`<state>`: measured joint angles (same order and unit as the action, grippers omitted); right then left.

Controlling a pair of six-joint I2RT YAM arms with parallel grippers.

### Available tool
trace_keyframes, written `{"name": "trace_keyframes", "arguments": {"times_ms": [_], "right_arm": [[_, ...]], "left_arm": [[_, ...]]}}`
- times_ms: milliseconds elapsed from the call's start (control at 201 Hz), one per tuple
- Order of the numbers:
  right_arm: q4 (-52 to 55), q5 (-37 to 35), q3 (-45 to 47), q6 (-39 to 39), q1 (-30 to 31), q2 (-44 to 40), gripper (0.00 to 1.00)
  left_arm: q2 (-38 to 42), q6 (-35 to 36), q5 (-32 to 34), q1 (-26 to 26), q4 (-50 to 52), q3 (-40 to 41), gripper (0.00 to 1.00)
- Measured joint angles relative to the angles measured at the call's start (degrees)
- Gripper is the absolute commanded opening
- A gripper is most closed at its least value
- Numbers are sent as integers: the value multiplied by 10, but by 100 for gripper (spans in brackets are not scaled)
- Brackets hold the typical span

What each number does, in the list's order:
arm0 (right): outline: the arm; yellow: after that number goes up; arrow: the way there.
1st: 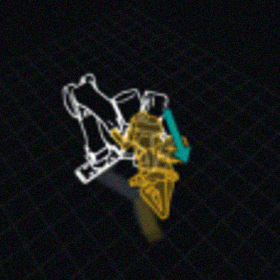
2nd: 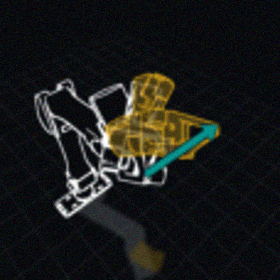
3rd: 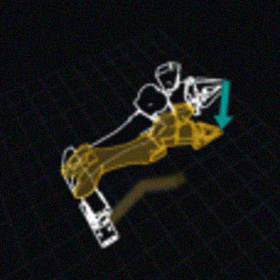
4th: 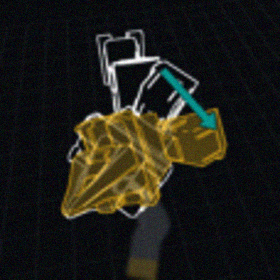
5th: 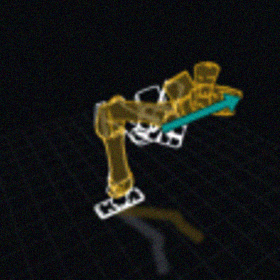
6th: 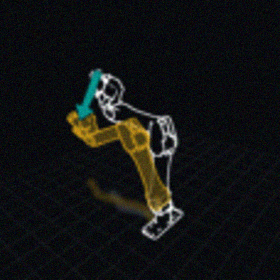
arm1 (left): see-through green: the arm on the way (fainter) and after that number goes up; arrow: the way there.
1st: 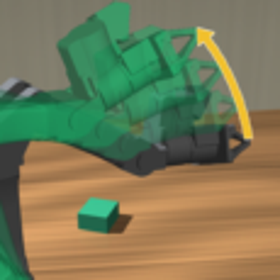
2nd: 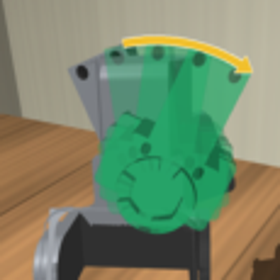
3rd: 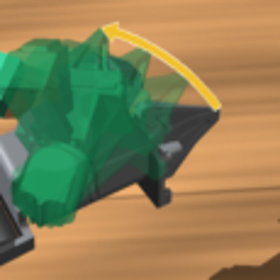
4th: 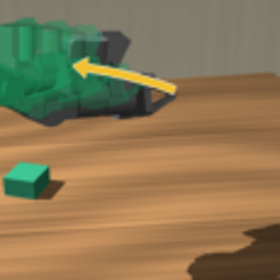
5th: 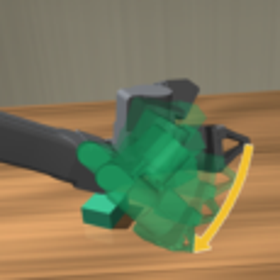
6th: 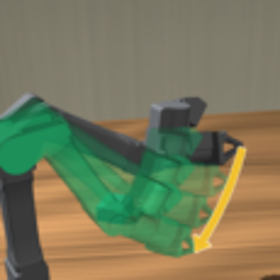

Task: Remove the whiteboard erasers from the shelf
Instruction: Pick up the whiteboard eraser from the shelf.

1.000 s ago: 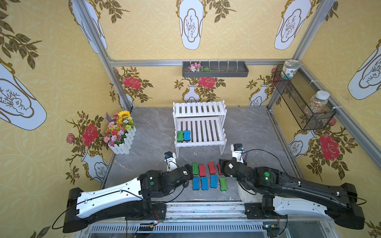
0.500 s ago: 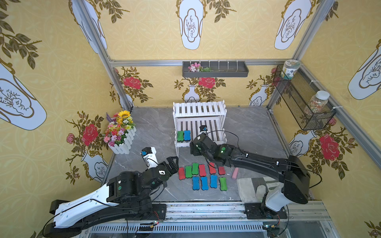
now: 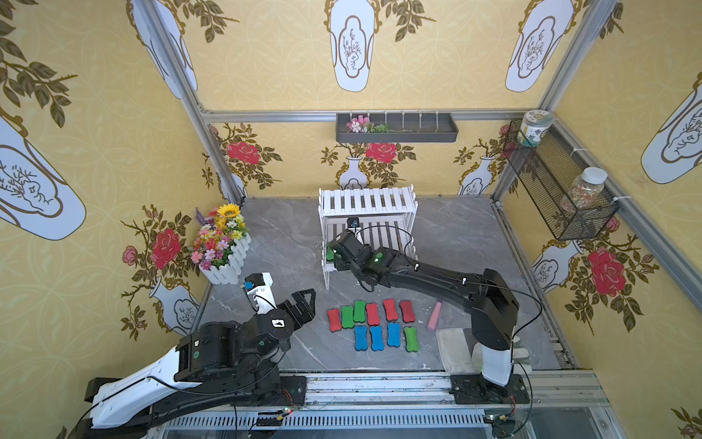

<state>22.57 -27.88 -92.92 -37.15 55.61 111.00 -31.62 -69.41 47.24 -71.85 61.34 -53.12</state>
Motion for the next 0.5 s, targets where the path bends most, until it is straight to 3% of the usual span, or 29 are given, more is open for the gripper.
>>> {"name": "trace_keyframes", "arguments": {"times_ms": [498], "right_arm": [[16, -3, -26, 12, -10, 32, 65]], "left_arm": [[22, 8, -3, 0, 0, 15, 99]]}}
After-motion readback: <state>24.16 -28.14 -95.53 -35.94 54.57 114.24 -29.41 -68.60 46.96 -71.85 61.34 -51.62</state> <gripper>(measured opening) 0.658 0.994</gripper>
